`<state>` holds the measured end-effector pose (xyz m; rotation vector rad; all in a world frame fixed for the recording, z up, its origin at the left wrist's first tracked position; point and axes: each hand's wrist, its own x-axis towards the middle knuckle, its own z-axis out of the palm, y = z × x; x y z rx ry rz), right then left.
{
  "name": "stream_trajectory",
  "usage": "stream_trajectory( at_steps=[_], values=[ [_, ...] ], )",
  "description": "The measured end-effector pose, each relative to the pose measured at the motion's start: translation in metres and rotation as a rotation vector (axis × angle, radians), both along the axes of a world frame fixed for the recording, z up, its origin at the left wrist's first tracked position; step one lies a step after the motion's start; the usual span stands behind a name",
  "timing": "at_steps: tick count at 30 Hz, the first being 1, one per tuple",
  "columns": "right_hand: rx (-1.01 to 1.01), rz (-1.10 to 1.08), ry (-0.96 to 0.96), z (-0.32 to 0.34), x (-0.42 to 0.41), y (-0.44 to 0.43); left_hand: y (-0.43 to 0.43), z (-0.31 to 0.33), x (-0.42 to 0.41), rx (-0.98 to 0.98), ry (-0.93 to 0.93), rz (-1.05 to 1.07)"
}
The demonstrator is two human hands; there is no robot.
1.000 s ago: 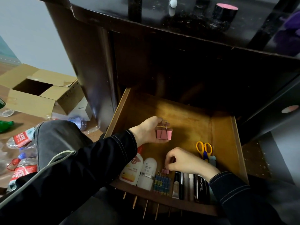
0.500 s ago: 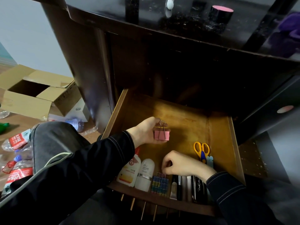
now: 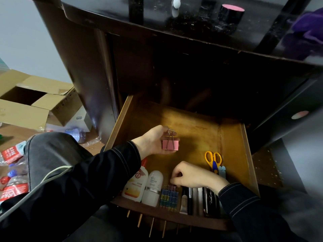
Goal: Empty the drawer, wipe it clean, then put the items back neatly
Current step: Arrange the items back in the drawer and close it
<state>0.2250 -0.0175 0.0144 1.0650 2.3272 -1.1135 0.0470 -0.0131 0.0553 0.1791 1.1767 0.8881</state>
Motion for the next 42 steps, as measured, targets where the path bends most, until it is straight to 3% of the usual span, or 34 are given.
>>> stream_trajectory(
  at_steps=[21,25,29,32,39,42],
  values=[
    [0.009,0.038,0.014,0.002,-0.002,-0.001,-0.001,0.003,0.001,-0.016,0.019,0.022],
    [0.041,-0.059,0.031,0.008,0.004,0.005,-0.001,0.002,0.001,-0.016,0.048,0.031],
    [0.224,-0.36,0.163,0.023,0.018,0.021,-0.001,0.002,0.0,-0.011,0.097,0.012],
    [0.306,-0.501,0.415,0.031,0.016,0.022,-0.003,0.001,0.003,-0.031,0.06,-0.035],
    [0.257,-0.379,0.476,0.036,0.006,0.013,-0.007,-0.002,0.012,-0.021,0.009,-0.269],
    [0.245,-0.362,0.441,0.034,0.012,0.016,-0.002,-0.007,0.009,0.026,0.257,-0.345]
  ],
)
